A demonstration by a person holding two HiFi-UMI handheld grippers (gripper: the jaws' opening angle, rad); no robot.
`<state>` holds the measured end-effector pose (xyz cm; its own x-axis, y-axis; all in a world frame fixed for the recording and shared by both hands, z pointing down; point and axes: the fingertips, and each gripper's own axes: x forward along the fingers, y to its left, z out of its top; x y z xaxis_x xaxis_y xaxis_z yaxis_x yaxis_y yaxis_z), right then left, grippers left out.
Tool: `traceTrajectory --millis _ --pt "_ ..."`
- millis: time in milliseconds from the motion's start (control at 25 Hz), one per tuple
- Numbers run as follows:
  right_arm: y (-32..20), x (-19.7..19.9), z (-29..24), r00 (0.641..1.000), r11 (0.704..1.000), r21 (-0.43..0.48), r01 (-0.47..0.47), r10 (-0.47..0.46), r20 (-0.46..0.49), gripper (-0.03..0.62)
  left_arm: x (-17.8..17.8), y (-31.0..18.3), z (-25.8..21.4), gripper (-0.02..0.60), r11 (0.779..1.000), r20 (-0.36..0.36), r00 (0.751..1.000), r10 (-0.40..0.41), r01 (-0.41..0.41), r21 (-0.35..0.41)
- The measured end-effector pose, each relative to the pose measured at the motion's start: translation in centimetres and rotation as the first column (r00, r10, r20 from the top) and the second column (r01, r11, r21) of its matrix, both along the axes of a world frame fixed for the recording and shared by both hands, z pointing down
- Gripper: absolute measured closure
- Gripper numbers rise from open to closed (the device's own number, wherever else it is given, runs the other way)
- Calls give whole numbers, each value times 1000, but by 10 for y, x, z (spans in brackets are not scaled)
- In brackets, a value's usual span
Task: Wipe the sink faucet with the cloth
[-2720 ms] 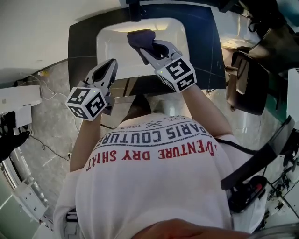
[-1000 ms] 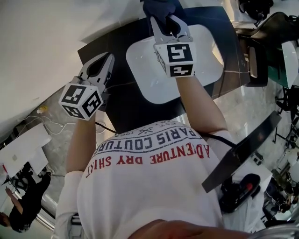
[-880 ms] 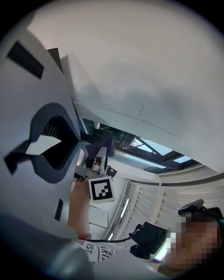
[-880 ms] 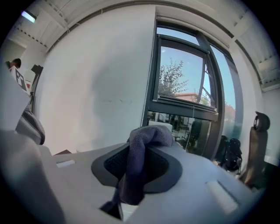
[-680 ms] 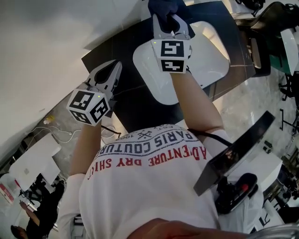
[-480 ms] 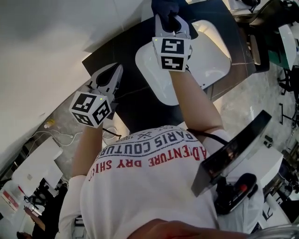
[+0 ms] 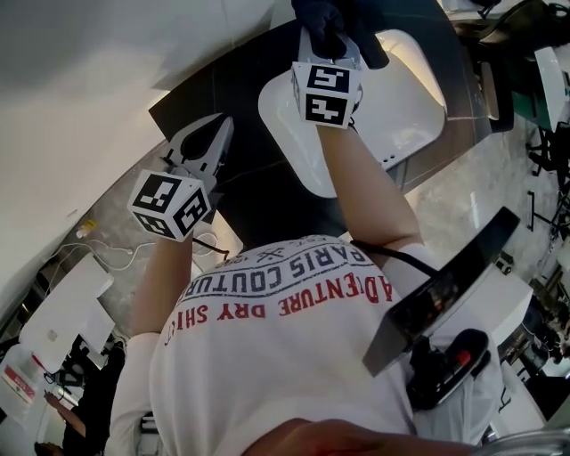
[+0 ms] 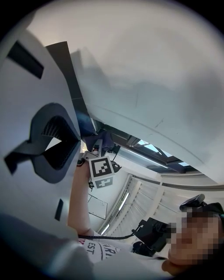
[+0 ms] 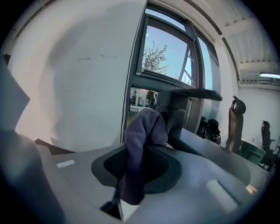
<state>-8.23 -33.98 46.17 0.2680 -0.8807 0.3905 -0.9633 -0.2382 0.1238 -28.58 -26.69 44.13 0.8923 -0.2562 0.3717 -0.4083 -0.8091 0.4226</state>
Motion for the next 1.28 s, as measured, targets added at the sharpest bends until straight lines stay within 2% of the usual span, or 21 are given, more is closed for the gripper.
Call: traceTrajectory --millis 200,520,600,880,1280 --pt "8 6 28 1000 999 -54 -11 11 1 519 0 6 6 578 1000 3 1000 -9 9 -9" --pt "6 12 45 1000 996 -90 -12 10 -27 519 -8 15 6 580 1000 7 1000 -16 16 -3" --pt "6 9 42 1000 997 -80 -8 6 -29 519 -13 14 5 579 1000 4 1000 -25 25 -5" --pt "17 -16 -7 999 999 43 15 -13 -45 519 -18 20 -9 579 1000 -10 1000 -24 24 19" --pt "33 6 -8 998 998 30 -53 54 -33 519 -14 43 -3 579 1000 9 1000 0 0 13"
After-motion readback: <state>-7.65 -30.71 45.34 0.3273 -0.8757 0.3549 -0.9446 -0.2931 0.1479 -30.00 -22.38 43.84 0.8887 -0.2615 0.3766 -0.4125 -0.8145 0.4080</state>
